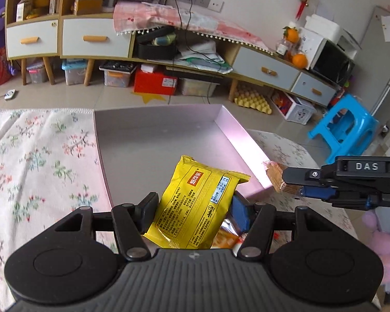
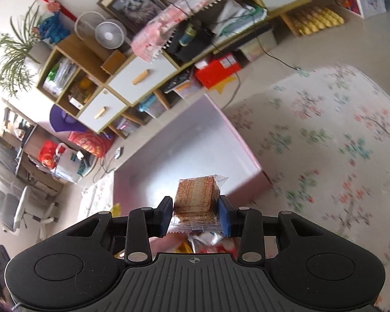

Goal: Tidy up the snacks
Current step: 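Carry the wafer into the pink box and release while the left tool drops the yellow bag there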

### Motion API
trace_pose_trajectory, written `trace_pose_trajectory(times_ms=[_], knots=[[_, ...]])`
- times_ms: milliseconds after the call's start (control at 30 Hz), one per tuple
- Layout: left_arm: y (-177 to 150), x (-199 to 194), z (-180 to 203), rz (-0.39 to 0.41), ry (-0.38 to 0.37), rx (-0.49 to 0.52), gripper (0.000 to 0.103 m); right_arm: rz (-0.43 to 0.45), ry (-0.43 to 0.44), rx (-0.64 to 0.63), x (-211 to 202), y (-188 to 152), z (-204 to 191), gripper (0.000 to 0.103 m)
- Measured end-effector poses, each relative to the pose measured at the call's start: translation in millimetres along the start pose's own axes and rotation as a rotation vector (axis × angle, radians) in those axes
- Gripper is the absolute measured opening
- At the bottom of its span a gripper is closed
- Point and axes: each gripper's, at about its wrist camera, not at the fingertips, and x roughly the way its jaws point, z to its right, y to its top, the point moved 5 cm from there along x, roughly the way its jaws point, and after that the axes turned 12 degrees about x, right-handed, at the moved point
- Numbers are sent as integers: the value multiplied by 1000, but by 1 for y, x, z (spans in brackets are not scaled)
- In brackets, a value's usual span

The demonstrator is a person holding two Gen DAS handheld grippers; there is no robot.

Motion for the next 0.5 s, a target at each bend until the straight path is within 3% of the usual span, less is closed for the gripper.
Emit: trace_pose_trajectory(times_ms=[500], knots=[[3, 29, -21, 9, 98, -43, 57, -9, 8, -69, 32, 5, -1, 40]])
